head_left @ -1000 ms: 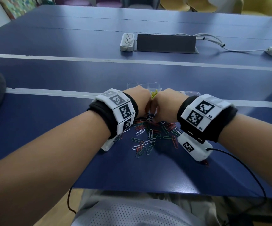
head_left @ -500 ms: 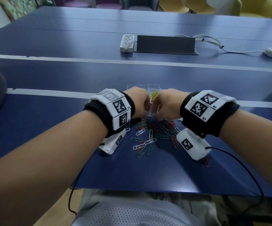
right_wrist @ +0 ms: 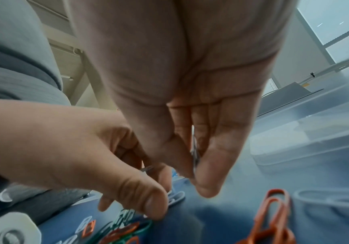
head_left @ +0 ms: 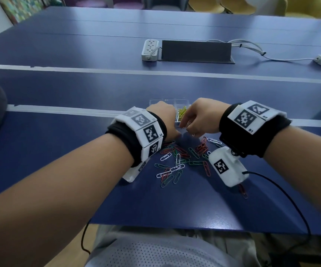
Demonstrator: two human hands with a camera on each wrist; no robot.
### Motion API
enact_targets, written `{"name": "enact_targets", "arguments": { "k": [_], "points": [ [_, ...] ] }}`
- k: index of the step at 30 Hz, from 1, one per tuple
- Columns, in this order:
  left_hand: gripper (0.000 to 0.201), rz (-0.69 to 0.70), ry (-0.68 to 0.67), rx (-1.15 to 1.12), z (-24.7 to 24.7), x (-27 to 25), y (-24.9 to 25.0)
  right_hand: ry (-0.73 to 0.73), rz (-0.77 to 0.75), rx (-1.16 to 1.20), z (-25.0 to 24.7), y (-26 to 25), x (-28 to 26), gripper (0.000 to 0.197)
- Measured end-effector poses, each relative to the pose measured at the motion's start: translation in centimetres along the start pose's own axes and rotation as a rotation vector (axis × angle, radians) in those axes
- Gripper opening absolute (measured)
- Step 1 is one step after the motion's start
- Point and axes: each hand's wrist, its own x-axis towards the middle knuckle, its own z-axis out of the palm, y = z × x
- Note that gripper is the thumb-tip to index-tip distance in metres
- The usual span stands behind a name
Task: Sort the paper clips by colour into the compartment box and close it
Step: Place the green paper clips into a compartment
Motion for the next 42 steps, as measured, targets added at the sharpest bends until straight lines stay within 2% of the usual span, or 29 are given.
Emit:
{"name": "enact_targets", "arguments": {
  "k": [3,5,10,17,22,26,29,33,38,42],
  "points": [
    [0.035,-0.002,-0.002,0.027,-0.1,0.3,0.5,0.002,-0.005,0.007,-0.2,0.0,0.0,0.022],
    [0.032,-0.021,-0.003,0.016,-0.1,0.5,0.6,0.027,-0.007,0.016,-0.6,0.1,0.0,0.023],
    [0.030,-0.015,-0.001,0.009,0.2,0.6,0.8,0.187,0.001,0.020,-2.1,0.2,0.9,0.030],
    [0.031,0.014,-0.033,0.048,0.0,0.7,1.1,0.327,0.017,0.071,-3.5,-0.6,3.1,0.031],
    [0.019,-0.034,0.050,-0.111,-0.7,1.2,0.0,0.316,0.016,0.148,-3.9,-0.7,4.6,0.025],
    [0.021,-0.091,0.165,-0.320,-2.5,2.4,-0.9,0.279,0.037,0.135,-3.9,-0.4,5.1,0.024],
    [0.026,-0.075,0.226,-0.409,-3.1,3.7,-0.7,0.257,0.046,0.154,-4.0,-0.1,5.0,0.023],
    [0.023,-0.056,0.252,-0.385,-3.4,5.4,0.4,0.323,0.041,0.133,-4.3,0.2,4.7,0.030],
    [0.022,-0.034,0.235,-0.289,-3.3,6.7,1.3,0.291,0.048,0.166,-4.3,1.7,4.5,0.034],
    [0.024,-0.037,0.181,-0.241,-2.9,7.2,1.5,0.293,0.050,0.218,-4.5,3.1,3.7,0.029]
  ]
}}
